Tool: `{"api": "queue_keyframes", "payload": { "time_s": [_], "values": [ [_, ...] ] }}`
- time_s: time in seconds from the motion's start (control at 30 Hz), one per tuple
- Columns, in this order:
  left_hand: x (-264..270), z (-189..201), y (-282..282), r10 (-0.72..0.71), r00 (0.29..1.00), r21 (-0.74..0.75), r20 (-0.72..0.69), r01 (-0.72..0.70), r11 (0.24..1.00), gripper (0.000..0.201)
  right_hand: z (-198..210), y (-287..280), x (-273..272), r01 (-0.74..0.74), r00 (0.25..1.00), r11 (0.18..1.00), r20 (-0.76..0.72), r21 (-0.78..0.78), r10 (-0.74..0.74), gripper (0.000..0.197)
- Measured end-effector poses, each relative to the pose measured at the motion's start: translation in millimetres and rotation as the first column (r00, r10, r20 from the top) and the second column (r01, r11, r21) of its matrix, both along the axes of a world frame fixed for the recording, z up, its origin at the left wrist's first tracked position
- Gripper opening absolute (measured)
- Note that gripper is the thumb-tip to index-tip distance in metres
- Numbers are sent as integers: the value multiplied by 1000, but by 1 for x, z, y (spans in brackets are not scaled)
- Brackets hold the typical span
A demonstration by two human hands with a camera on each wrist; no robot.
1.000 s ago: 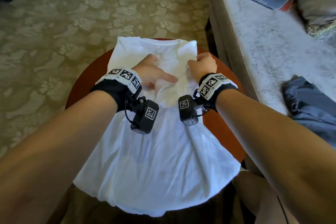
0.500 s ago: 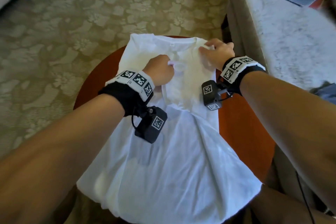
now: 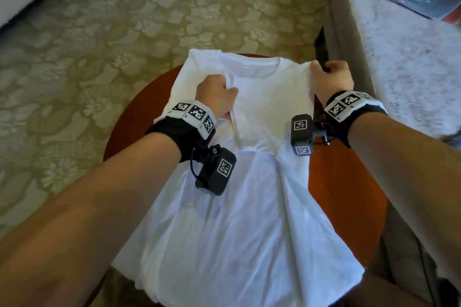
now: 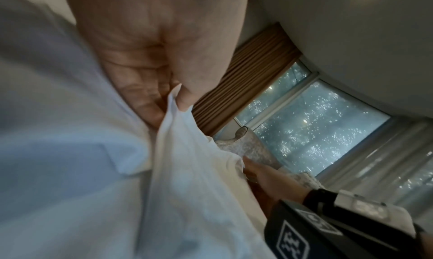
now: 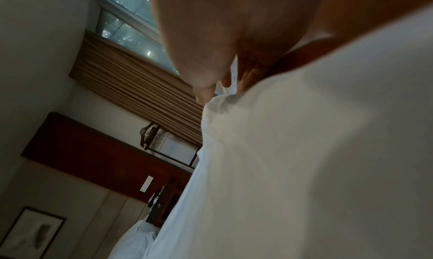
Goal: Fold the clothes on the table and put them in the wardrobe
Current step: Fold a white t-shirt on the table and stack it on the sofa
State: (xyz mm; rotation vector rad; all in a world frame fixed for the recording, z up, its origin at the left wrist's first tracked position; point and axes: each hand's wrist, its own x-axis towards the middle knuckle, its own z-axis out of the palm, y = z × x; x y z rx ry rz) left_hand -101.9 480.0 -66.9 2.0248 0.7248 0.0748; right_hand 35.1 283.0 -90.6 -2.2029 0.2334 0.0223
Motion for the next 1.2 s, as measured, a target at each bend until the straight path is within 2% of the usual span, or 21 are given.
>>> {"api": "queue_keyframes", "payload": {
  "time_s": [0.1,0.2,0.23,0.27,0.3,0.33,0.37,0.43,0.47,0.53,0.6,0.63,0.7,0.73,0.8,0.87,0.93,1.0,1.07,1.13,1.2],
  "values": [
    [-4,3,0,49,999,48,6,-49,998,20,6,-1,-14,-59,996,998,-68,5,59,61],
    [-18,9,-5,49,999,108,-5,-48,993,43,14,-8,-39,-94,986,993,-135,69,103,56],
    [-26,16,-8,37,999,119,-16,-35,992,42,17,-12,-49,-80,981,992,-167,95,95,57],
    [-36,24,-12,25,999,116,-24,-22,993,32,20,-18,-58,-50,976,993,-205,111,72,58],
    [-50,34,-16,24,999,72,-30,-22,997,14,21,-25,-70,-35,970,989,-234,142,67,54],
    [-63,40,-19,30,999,-21,-18,-30,999,7,22,-33,-85,-21,964,982,-257,187,70,45],
    [-77,46,-23,38,999,-131,-18,-40,991,16,24,-39,-100,6,959,971,-277,239,62,36],
    [-109,54,-35,50,998,-341,-36,-60,938,20,26,-54,-132,46,946,941,-316,335,66,31],
    [-124,55,-43,37,998,-381,-55,-55,923,19,25,-60,-147,68,946,926,-319,372,59,28],
    [-153,53,-61,36,997,-447,-69,-64,892,14,24,-69,-183,185,957,871,-284,455,-55,14],
    [-178,44,-74,66,995,-555,-71,-94,827,8,26,-79,-223,385,918,730,-317,565,-239,13],
    [-189,37,-79,79,994,-640,-74,-108,761,5,27,-84,-241,448,892,669,-350,593,-287,16],
    [-208,24,-86,81,993,-802,-85,-117,586,16,24,-94,-269,495,867,625,-388,603,-312,22],
    [-216,17,-90,65,995,-842,-81,-103,530,18,21,-98,-279,519,853,619,-403,589,-331,23],
    [-227,11,-101,39,997,-863,-71,-81,499,12,23,-100,-294,543,836,681,-395,491,-381,8],
    [-234,9,-110,76,996,-857,-49,-81,509,8,28,-100,-304,508,848,774,-377,380,-372,39],
    [-239,10,-114,115,993,-848,-27,-83,523,12,31,-100,-316,462,845,835,-435,298,-311,67],
    [-242,12,-117,128,991,-839,-32,-96,536,12,27,-102,-328,409,832,864,-509,293,-222,83],
    [-240,11,-117,133,991,-833,-29,-97,544,8,21,-104,-341,316,828,884,-554,344,-81,79],
    [-240,10,-119,141,990,-820,-27,-102,564,16,15,-108,-349,278,817,869,-577,411,12,62],
    [-238,9,-119,136,990,-803,-40,-113,585,15,4,-113,-353,302,801,857,-599,418,9,69]
  ]
}}
